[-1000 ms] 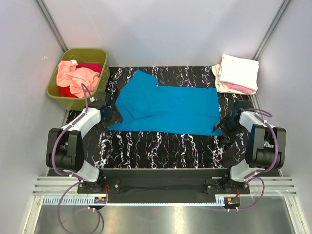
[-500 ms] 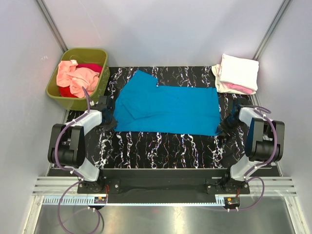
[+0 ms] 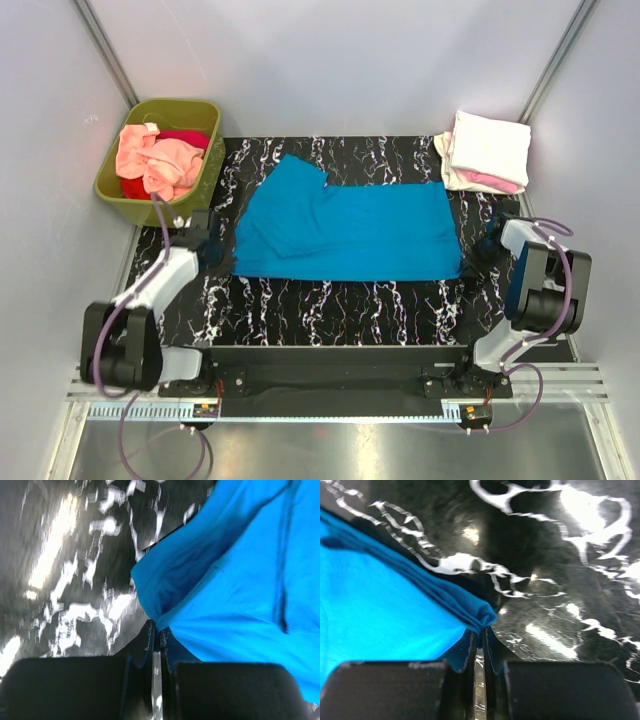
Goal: Fold and stack the t-shirts
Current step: Fold the tshirt
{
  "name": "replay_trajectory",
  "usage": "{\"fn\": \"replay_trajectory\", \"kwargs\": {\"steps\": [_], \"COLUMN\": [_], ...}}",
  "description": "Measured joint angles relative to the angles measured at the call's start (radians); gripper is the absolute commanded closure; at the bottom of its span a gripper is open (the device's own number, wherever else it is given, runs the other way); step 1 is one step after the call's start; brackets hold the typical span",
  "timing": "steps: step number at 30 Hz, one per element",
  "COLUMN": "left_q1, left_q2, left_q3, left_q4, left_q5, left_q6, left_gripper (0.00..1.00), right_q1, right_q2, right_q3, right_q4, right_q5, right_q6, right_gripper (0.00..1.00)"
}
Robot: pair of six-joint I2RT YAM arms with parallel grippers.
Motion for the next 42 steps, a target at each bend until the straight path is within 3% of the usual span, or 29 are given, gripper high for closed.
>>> {"fn": "replay_trajectory", "kwargs": {"steps": [6,8,9,10,12,14,16,21,23,26,31,39,42], "left_q1": [-0.028,-0.055,-0.071,-0.086,-0.122,-0.166,-0.196,-0.211,-0.211,-0.211,-0.211,-0.208,-0.192], "left_q2": [-0.179,-0.217,-0.239,-0.260,-0.316,-0.382,-0.443,-0.519,-0.509,-0.475,-0.381,-0.245,-0.226], "left_q3": [-0.117,-0.152,-0.170,-0.186,-0.218,-0.231,-0.227,-0.148,-0.110,-0.093,-0.109,-0.185,-0.228], "left_q4": [-0.064,-0.087,-0.096,-0.105,-0.138,-0.183,-0.216,-0.293,-0.286,-0.253,-0.163,-0.023,0.005], "left_q5": [0.037,0.045,0.050,0.055,0.065,0.071,0.072,0.031,0.009,-0.011,-0.021,-0.024,-0.023], "left_q6": [-0.048,-0.074,-0.092,-0.105,-0.137,-0.174,-0.196,-0.185,-0.163,-0.138,-0.116,-0.115,-0.118], "left_gripper": [0.96,0.80,0.75,0.70,0.57,0.49,0.46,0.51,0.59,0.67,0.75,0.81,0.82], "right_q1": [-0.019,-0.021,-0.022,-0.023,-0.026,-0.029,-0.031,0.045,0.154,0.425,0.803,1.022,1.076], "right_q2": [-0.018,-0.034,-0.045,-0.054,-0.075,-0.095,-0.119,-0.182,-0.206,-0.183,0.020,0.530,0.673], "right_q3": [-0.002,-0.011,-0.019,-0.025,-0.033,-0.033,-0.030,0.030,0.086,0.255,0.608,1.179,1.292], "right_q4": [-0.022,-0.023,-0.024,-0.025,-0.035,-0.041,-0.053,-0.085,-0.090,-0.115,-0.116,-0.291,-0.345], "right_q5": [0.019,0.019,0.019,0.020,0.029,0.043,0.045,0.063,0.070,0.106,0.049,-0.102,-0.143], "right_q6": [0.000,0.000,-0.002,-0.004,-0.005,-0.017,-0.026,-0.033,-0.034,-0.033,-0.063,-0.103,-0.101], "right_gripper": [1.00,0.93,0.87,0.62,0.33,0.17,0.14,0.14,0.16,0.29,0.51,0.64,0.67]}}
